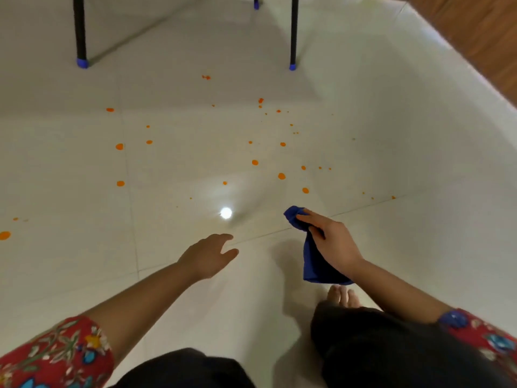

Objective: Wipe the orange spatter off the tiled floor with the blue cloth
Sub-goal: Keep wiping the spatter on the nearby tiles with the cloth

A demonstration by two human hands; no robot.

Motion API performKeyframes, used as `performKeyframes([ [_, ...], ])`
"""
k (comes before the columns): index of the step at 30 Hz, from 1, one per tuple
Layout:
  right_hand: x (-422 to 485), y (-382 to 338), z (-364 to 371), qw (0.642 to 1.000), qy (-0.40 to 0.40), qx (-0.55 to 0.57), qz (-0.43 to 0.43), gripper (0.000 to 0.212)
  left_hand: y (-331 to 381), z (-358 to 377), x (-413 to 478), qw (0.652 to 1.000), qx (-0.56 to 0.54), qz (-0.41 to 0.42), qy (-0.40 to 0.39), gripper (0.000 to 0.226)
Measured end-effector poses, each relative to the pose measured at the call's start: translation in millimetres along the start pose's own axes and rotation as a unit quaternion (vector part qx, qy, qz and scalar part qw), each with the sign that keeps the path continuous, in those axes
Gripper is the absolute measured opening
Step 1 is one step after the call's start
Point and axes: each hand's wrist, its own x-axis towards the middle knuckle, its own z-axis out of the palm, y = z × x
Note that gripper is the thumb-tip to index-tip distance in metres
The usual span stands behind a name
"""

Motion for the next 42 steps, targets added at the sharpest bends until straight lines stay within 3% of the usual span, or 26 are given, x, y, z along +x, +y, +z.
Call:
performKeyframes([
  [5,18,38,-3,0.993,0.058,-0.032,0.101,0.046,31,-18,19,0.999,0.007,0.049,0.001,0.047],
  [11,37,109,0,0.977,0.074,-0.036,0.198,0.053,105,-20,80,0.989,0.109,0.094,-0.045,0.048],
  [16,56,167,42,0.975,-0.057,-0.18,0.118,0.06,130,11,132,0.991,0.108,0.081,-0.009,0.048],
  [21,28,213,31,0.974,-0.055,-0.219,0.027,0.056,138,57,157,0.991,0.082,0.098,0.037,0.052],
  [25,50,256,10,0.963,0.01,-0.226,0.149,0.058,143,77,168,0.981,0.11,0.129,0.097,0.048],
  [27,81,248,13,0.965,0.018,-0.213,0.153,0.059,147,81,173,0.977,0.126,0.125,0.12,0.051],
  [32,43,247,18,0.981,-0.019,-0.194,-0.002,0.057,172,94,191,0.969,0.133,0.154,0.14,0.054],
  [34,26,272,6,0.982,0.014,-0.185,0.044,0.056,177,97,196,0.966,0.144,0.167,0.131,0.057],
  [38,72,293,-10,0.948,0.111,-0.161,0.25,0.057,187,107,212,0.965,0.15,0.184,0.111,0.062],
  [42,61,284,-3,0.971,0.052,-0.185,0.141,0.057,203,116,233,0.958,0.187,0.197,0.091,0.072],
])
